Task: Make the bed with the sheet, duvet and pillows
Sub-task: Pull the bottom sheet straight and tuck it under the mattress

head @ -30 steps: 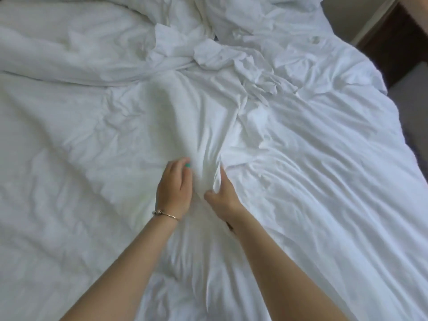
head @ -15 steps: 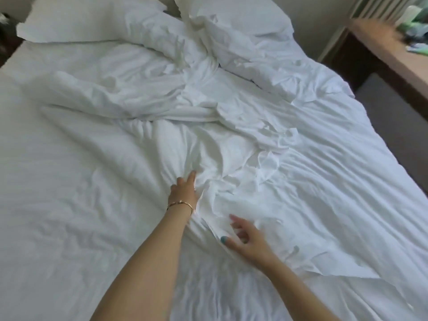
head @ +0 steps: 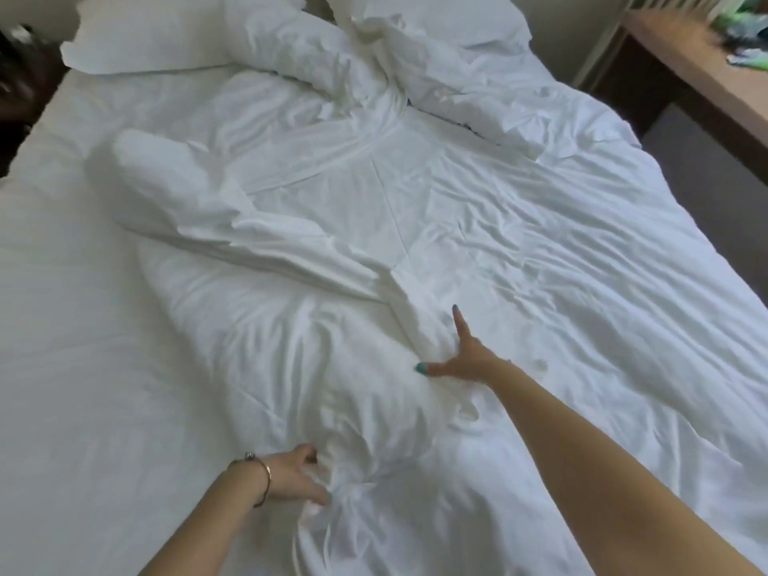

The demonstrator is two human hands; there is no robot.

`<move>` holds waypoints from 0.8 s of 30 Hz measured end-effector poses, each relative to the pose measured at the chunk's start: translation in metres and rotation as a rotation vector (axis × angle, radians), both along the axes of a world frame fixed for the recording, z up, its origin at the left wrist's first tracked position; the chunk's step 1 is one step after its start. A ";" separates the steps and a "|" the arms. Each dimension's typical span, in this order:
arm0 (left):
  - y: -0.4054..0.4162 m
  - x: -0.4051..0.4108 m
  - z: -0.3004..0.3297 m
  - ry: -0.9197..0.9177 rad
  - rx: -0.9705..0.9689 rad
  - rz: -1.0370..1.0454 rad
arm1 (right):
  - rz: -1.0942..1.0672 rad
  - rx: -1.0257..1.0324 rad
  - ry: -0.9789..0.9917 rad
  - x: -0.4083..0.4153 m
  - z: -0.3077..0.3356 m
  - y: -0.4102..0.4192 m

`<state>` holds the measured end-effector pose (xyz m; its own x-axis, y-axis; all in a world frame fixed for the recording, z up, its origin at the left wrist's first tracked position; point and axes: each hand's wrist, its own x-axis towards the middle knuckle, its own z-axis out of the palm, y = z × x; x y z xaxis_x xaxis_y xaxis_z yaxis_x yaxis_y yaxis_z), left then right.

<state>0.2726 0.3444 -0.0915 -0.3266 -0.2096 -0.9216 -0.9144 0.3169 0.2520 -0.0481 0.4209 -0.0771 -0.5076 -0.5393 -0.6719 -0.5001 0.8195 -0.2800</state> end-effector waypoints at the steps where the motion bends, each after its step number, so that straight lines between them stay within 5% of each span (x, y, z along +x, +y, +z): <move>1: -0.009 -0.012 0.009 0.035 -0.073 0.000 | 0.019 -0.013 -0.035 0.012 -0.007 0.000; 5: -0.031 -0.072 0.036 0.457 -0.771 0.464 | 0.137 -0.293 -0.048 0.082 -0.025 0.020; 7: -0.036 -0.101 0.037 0.642 -0.731 0.478 | 0.065 -0.341 -0.085 0.095 -0.021 0.033; 10: -0.037 -0.115 0.023 0.396 -0.500 0.160 | -0.113 -0.283 0.064 0.074 -0.010 0.028; 13: -0.030 -0.082 0.000 0.225 -0.311 0.058 | -0.129 -0.102 -0.066 0.073 -0.010 0.022; 16: -0.022 -0.025 -0.007 0.484 -0.253 0.249 | -0.029 -0.048 -0.139 0.127 -0.011 0.025; 18: -0.030 0.002 0.009 0.787 -0.516 0.635 | -0.015 -0.134 -0.196 0.176 -0.006 0.034; 19: -0.041 0.010 0.022 0.897 -0.712 0.670 | 0.000 -0.164 -0.228 0.204 -0.002 0.040; 21: -0.066 0.017 0.052 0.906 -0.910 0.242 | 0.066 -0.151 -0.257 0.266 0.004 0.049; 24: -0.092 0.046 0.060 0.546 -0.785 -0.886 | 0.017 -0.122 -0.230 0.356 0.008 0.062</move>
